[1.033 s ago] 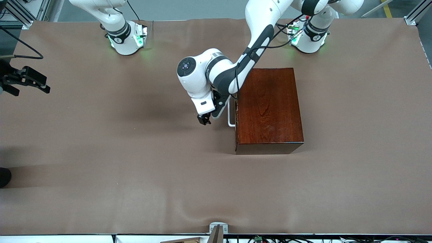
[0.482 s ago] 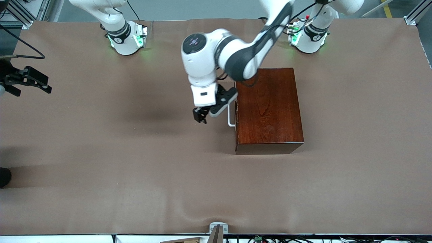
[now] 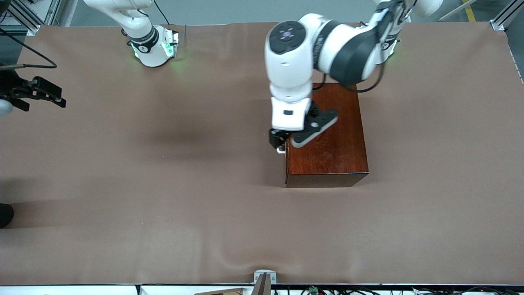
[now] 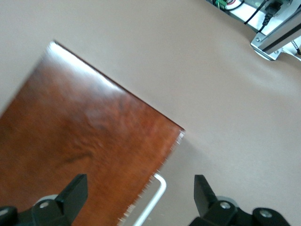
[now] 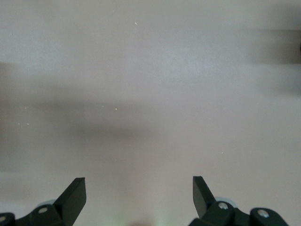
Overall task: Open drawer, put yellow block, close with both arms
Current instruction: 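Raise the left gripper up and away from the closed box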
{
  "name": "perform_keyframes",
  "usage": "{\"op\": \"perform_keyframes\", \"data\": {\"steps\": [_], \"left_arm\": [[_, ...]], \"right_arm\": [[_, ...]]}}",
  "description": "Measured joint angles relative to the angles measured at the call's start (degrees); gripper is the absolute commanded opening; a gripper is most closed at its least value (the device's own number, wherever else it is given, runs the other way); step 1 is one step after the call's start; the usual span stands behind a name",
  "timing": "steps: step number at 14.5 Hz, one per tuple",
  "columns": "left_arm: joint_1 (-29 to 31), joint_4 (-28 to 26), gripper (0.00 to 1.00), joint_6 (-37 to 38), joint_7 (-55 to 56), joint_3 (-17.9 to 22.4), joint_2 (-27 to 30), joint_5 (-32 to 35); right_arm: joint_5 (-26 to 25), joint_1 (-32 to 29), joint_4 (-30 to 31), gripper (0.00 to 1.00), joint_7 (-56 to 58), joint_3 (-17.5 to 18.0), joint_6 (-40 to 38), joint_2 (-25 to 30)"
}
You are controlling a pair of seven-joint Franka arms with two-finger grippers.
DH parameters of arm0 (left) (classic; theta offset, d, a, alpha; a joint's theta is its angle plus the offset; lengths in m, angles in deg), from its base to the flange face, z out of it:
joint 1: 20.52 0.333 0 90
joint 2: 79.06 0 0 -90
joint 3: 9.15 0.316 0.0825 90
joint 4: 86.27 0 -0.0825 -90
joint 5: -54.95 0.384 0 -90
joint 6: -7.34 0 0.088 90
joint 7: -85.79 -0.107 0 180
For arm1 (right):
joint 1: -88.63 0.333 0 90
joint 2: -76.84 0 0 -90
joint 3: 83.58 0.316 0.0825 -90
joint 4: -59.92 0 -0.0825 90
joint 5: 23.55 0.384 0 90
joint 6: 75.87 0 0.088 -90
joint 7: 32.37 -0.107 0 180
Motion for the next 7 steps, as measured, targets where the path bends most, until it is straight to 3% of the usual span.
{"op": "perform_keyframes", "data": {"steps": [7], "left_arm": [[6.24, -11.0, 1.0, 0.23, -19.77, -0.03, 10.72, 0.0]], "right_arm": [[-1.67, 0.14, -1.3, 1.0, 0.0, 0.06, 0.05, 0.02]]}}
